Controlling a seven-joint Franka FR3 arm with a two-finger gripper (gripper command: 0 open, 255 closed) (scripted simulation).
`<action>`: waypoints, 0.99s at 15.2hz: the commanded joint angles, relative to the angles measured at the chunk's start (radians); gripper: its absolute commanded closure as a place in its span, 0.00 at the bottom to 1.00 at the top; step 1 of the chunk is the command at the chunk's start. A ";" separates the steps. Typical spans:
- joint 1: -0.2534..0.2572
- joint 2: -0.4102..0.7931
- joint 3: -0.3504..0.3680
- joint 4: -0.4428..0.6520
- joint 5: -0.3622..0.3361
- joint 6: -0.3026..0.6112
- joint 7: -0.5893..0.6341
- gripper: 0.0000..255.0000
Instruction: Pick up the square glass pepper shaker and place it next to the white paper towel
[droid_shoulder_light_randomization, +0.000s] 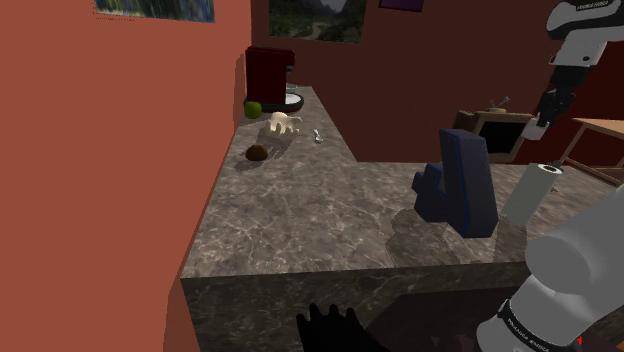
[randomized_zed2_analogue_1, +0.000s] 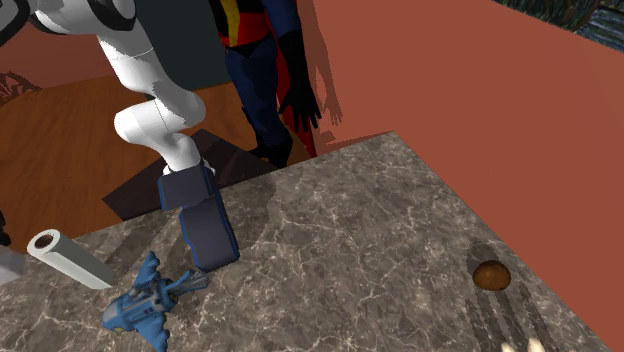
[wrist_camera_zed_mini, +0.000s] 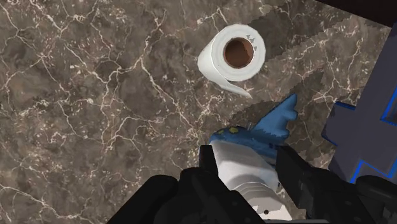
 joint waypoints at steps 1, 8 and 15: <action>-0.001 -0.008 0.000 -0.032 -0.004 0.025 0.001 1.00; -0.004 -0.023 -0.001 -0.140 -0.013 0.120 0.012 1.00; -0.007 -0.025 -0.006 -0.236 -0.017 0.214 0.017 1.00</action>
